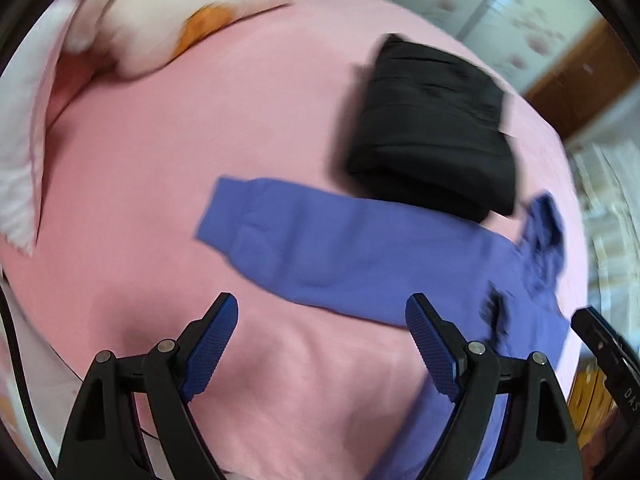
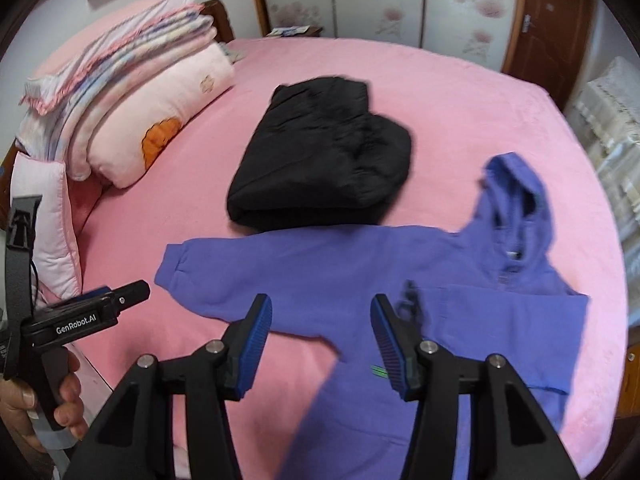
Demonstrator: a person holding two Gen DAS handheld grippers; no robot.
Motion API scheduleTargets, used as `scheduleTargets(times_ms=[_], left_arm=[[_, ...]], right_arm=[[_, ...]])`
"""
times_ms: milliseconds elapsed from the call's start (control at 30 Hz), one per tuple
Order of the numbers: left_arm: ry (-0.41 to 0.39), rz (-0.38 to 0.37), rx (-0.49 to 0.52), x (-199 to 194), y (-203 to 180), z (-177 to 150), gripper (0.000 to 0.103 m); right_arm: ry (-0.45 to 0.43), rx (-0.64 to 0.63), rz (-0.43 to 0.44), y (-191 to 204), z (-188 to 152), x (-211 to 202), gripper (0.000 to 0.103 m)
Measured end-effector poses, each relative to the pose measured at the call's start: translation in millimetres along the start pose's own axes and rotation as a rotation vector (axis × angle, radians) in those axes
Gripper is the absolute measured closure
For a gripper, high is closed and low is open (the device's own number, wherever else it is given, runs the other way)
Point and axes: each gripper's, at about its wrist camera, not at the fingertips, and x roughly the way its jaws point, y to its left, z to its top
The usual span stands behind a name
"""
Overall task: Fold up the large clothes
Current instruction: 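Reach the left gripper to the other sleeve cuff and grasp it, then lift the cuff with the left gripper and fold the sleeve across the hoodie front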
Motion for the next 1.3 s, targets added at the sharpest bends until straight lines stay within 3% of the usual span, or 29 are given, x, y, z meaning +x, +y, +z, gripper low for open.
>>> scheduleTargets(times_ms=[133,300,533,600,667,700,767,933,1133,1300], left_arm=[[0.041,-0.037,-0.134,50,53,9,0.019],[0.094,-0.137,-0.328,113,102,10,0.031],[0.139,-0.185,-0.455,167,123,6,0.038],[0.134,-0.185,-0.453,173,121,8,0.038],[0.13,-0.173,-0.444,177,119,10,0.06],[0.131,-0.156,-0.432,177,117,12,0.078],[0.138,-0.131,-0.41,174,112,16,0.087],[0.061,-0.101,-0.356,142,84,17,0.092],[-0.024,-0.274,-0.252,70,23,4,0.092],[-0.051,-0.395,-0.011,17,-67,-21,0.092]], right_arm=[[0.036,-0.02,0.002,31,12,49,0.059],[0.064,-0.046,0.029,56,15,85,0.059],[0.126,-0.029,0.047,61,2,113,0.059],[0.133,-0.02,0.049,60,-2,115,0.06],[0.139,-0.013,0.046,57,-4,116,0.06],[0.143,-0.01,0.046,56,-5,117,0.06],[0.148,0.003,0.047,52,-8,117,0.06],[0.154,0.052,0.045,33,-13,114,0.06],[0.139,0.123,0.045,2,-22,98,0.06],[0.105,0.192,0.024,-38,-34,76,0.06]])
